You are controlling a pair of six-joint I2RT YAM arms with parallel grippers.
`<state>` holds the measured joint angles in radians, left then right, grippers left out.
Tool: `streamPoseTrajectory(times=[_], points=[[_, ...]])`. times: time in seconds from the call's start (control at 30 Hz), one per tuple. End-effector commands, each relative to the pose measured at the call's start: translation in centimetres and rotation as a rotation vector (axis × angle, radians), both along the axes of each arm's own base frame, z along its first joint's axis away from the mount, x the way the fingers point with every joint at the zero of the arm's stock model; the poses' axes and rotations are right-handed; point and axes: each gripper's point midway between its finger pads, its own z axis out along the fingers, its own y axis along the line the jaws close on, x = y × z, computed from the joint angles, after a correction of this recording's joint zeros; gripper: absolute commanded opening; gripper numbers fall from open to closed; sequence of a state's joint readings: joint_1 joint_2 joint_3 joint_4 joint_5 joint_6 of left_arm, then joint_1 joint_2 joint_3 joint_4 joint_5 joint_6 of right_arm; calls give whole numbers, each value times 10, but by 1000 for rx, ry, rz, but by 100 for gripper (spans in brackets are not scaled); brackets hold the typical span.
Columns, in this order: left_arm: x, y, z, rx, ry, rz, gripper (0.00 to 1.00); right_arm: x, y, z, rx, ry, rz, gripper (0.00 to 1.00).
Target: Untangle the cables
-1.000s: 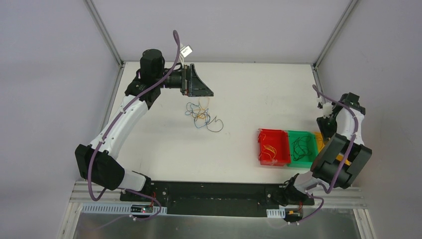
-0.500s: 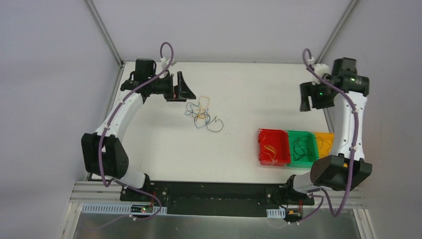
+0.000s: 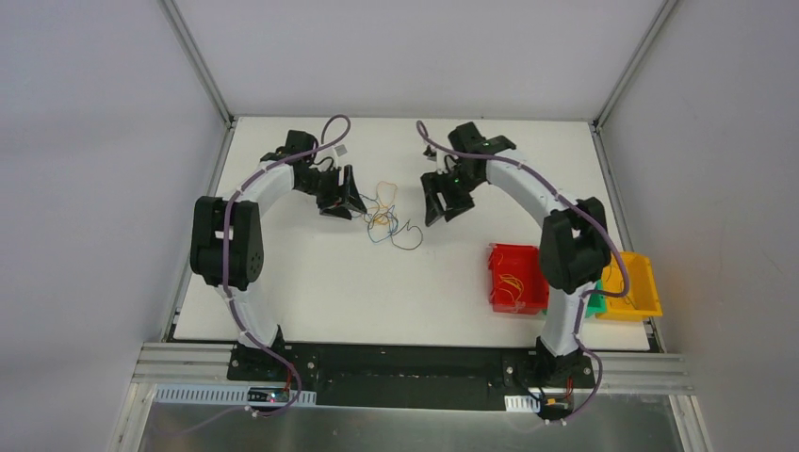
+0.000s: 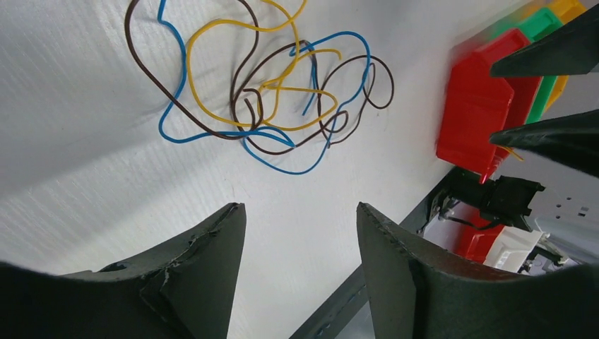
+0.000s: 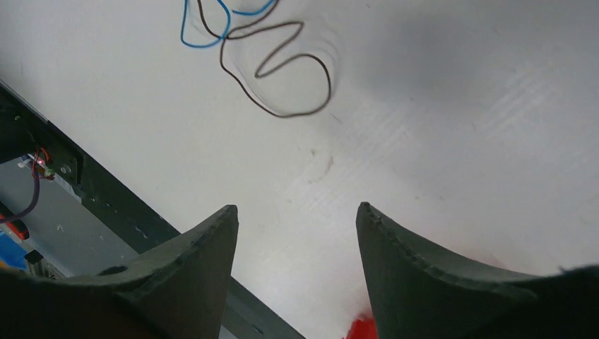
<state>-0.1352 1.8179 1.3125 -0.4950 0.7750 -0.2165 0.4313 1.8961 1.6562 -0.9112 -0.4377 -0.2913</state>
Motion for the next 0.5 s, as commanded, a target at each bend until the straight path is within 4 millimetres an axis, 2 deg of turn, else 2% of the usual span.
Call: streamPoseTrajectory(times=[0.0, 0.13, 0.23, 0.3, 0.47], points=[[16, 7, -4, 25, -33, 12, 60, 23, 55, -13, 81, -67, -38, 65], [21, 4, -11, 14, -19, 11, 63, 39, 81, -43, 13, -133, -31, 71], [27, 0, -4, -11, -41, 11, 63, 48, 90, -60, -21, -140, -46, 70], [31, -2, 2, -24, -70, 11, 60, 54, 88, -71, -49, -151, -63, 65], [43, -5, 23, -56, -161, 40, 50, 50, 86, -92, -63, -128, -81, 41]])
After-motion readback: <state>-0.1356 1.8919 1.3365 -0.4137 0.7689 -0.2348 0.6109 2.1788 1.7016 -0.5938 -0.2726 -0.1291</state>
